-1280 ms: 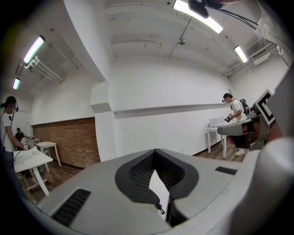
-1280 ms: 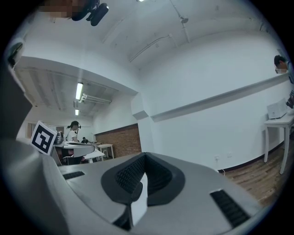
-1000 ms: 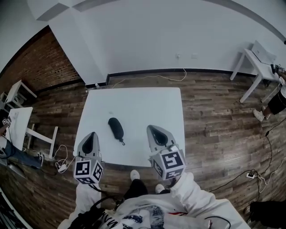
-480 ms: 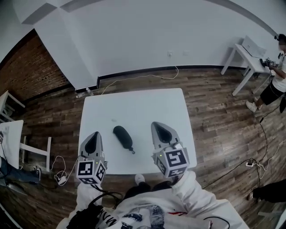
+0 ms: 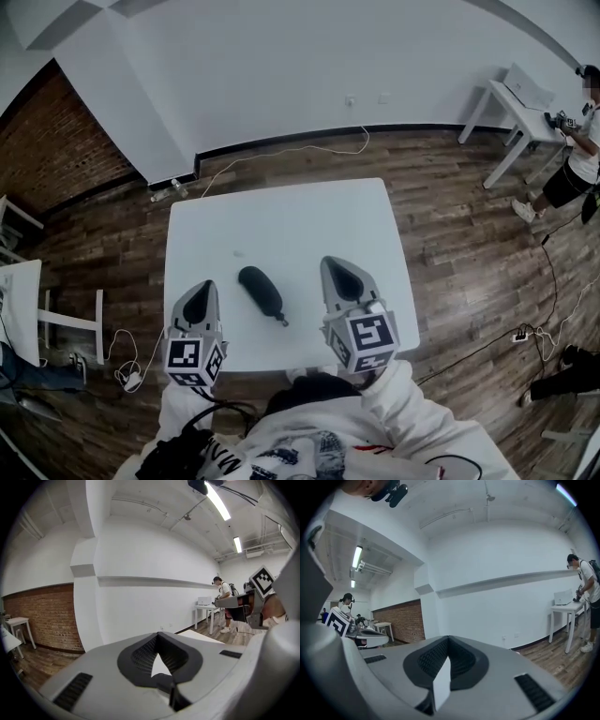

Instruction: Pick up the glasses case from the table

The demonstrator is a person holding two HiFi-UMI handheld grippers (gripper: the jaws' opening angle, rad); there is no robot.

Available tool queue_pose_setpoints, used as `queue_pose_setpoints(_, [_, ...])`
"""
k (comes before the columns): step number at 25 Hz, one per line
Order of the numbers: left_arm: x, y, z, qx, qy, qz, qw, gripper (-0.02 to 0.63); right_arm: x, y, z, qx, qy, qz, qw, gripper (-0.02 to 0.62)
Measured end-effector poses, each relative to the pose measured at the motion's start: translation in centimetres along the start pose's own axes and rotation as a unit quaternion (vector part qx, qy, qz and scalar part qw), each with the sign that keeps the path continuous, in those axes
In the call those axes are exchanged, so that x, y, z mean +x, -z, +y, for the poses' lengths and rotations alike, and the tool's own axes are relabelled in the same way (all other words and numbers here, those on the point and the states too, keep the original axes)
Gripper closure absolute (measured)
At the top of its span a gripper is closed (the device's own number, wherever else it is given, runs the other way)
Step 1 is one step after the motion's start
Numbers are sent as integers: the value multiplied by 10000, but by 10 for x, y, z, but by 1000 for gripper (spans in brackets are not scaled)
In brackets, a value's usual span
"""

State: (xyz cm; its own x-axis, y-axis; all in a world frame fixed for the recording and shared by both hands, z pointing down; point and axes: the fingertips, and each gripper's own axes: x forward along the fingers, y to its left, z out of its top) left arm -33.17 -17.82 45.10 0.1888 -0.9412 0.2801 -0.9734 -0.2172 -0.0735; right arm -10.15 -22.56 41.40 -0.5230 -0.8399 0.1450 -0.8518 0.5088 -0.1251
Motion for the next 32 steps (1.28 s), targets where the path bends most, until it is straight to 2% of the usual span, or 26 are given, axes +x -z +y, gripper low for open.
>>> queue_pose_setpoints(3, [12,4,0,96,188,158,9997,579,6,3,-4,46,2,58,10000,592])
queue_pose_setpoints(5, [20,8,-3,-37,259,311,9992,578,7,4,-9,82,25,65,9999,592])
queue_pose_setpoints(7, [27,15,-9,-512,338,497,9969,577,8,6,-15,120,51,73,9999,592])
queue_pose_setpoints(9, [35,28,-15,-1112,472,726,9900,574,9,9,-19,148,66,109,9998,592])
queue_pose_setpoints(11, [40,44,-23,-1495,621,1017,9816,541,11,11,-21,165,54,132,9998,592])
queue_pose_setpoints(15, [52,72,-36,-2052,711,1493,9646,426,13,15,-30,237,21,202,9995,592])
queue_pose_setpoints(17, [59,85,-41,-2338,676,1670,9554,316,15,18,-36,264,18,242,9994,592])
queue_pose_setpoints(22, [73,135,-69,-2800,924,2432,9241,118,17,21,-49,262,15,289,9992,592])
queue_pose_setpoints(24, [77,155,-69,-2900,757,2689,9153,109,17,21,-54,252,19,302,9992,592])
queue_pose_setpoints(28, [89,191,-49,-2896,26,3158,9035,109,17,17,-68,273,81,290,9992,592])
queue_pose_setpoints(32, [104,218,-44,-3035,-378,3566,8828,109,21,19,-78,343,103,315,9989,592])
